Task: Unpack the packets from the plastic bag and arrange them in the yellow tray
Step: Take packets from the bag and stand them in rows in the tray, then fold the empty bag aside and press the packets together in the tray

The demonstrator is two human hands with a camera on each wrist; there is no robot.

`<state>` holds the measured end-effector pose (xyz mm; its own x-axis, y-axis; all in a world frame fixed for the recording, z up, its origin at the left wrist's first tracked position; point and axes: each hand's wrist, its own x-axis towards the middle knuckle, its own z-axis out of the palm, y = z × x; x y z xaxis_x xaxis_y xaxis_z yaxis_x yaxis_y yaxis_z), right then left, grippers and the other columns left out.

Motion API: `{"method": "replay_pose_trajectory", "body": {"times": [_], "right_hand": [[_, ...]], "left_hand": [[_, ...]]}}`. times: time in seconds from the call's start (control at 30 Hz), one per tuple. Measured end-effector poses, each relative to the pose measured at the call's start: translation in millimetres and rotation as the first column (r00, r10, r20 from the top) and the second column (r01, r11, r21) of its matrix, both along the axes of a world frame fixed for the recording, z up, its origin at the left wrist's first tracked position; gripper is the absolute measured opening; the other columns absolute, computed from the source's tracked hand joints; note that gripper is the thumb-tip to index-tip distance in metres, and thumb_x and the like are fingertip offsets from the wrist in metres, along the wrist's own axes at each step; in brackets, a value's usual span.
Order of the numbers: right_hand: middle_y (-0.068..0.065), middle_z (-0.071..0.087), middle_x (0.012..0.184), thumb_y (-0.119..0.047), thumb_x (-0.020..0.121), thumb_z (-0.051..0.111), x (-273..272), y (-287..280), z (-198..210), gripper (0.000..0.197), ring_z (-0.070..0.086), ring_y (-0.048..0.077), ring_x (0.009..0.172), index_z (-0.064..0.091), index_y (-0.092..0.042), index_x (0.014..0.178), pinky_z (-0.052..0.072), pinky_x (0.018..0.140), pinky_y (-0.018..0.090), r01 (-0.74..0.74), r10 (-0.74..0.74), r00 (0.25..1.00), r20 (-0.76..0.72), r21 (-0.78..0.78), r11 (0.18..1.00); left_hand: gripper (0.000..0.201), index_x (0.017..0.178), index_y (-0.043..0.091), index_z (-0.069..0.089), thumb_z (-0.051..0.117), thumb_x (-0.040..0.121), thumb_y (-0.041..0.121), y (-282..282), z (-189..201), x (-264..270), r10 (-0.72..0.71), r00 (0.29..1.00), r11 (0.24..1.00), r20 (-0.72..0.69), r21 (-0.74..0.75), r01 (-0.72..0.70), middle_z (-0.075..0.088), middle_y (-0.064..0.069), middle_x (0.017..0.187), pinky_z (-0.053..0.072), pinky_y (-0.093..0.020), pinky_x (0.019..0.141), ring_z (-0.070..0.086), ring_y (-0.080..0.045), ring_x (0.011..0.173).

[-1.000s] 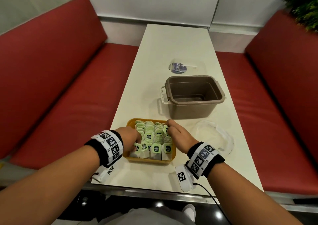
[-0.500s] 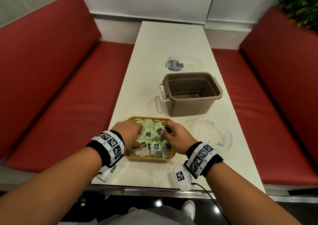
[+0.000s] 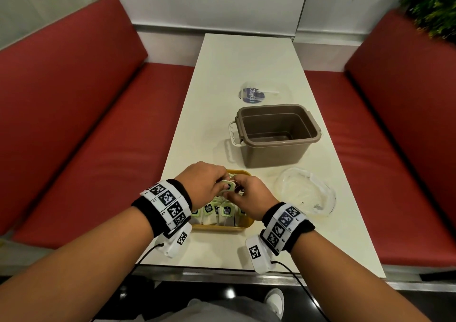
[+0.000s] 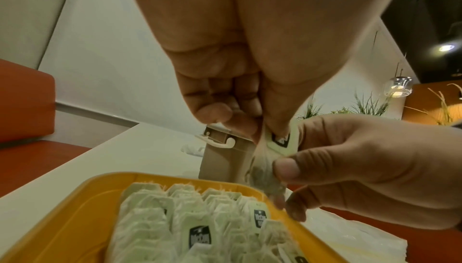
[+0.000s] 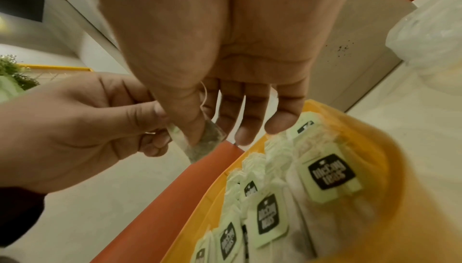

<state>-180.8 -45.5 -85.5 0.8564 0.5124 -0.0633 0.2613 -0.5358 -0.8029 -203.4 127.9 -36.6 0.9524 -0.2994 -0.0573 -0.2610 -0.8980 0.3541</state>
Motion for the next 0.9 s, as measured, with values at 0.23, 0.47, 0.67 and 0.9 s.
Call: {"method": "replay_pose_trajectory", "body": {"times": [0.23, 0.47, 0.67, 0.9], "right_hand": [[0.001, 0.060, 0.099, -0.019, 0.090, 0.062, 11, -18, -8, 0.020, 0.058, 0.020, 0.088, 0.057, -0.018, 0.109, 0.044, 0.076, 0.028, 0.198, -0.189, 0.980, 0.061, -0.235, 0.952], [0.012, 0.066, 0.109, -0.022, 0.092, 0.055, 13, -30, -16, 0.041, 0.064, 0.029, 0.097, 0.039, -0.012, 0.129, 0.054, 0.082, 0.039, 0.107, -0.197, 0.965, -0.172, -0.426, 0.898], [0.013, 0.066, 0.112, -0.021, 0.093, 0.056, 12, -34, -15, 0.047, 0.065, 0.028, 0.098, 0.036, -0.012, 0.134, 0.055, 0.083, 0.039, 0.107, -0.196, 0.956, -0.218, -0.360, 0.927], [0.014, 0.069, 0.112, -0.024, 0.090, 0.058, 22, -46, -20, 0.063, 0.067, 0.028, 0.101, 0.029, -0.013, 0.145, 0.055, 0.085, 0.037, 0.070, -0.151, 0.964, -0.220, -0.337, 0.939]], "left_hand": [[0.020, 0.105, 0.022, 0.061, 0.055, 0.092, 0.007, 16, -26, -4, 0.182, 0.924, 0.983, -0.337, 0.055, -0.174, 0.064, 0.007, 0.085, 0.054, -0.028, 0.072, 0.061, -0.007, 0.071], [0.043, 0.111, 0.027, 0.058, 0.081, 0.075, 0.026, 8, -50, -9, 0.231, 0.892, 0.973, -0.388, 0.074, -0.220, 0.055, 0.004, 0.088, 0.051, -0.026, 0.072, 0.054, -0.014, 0.075], [0.045, 0.113, 0.025, 0.055, 0.081, 0.077, 0.028, 6, -51, -6, 0.268, 0.875, 0.963, -0.402, 0.109, -0.245, 0.052, 0.007, 0.091, 0.040, -0.022, 0.062, 0.050, -0.011, 0.077], [0.055, 0.100, 0.026, 0.045, 0.088, 0.066, 0.028, -9, -46, -1, 0.323, 0.857, 0.940, -0.401, 0.245, -0.239, 0.052, 0.009, 0.084, 0.039, -0.023, 0.058, 0.052, -0.012, 0.074]]}}
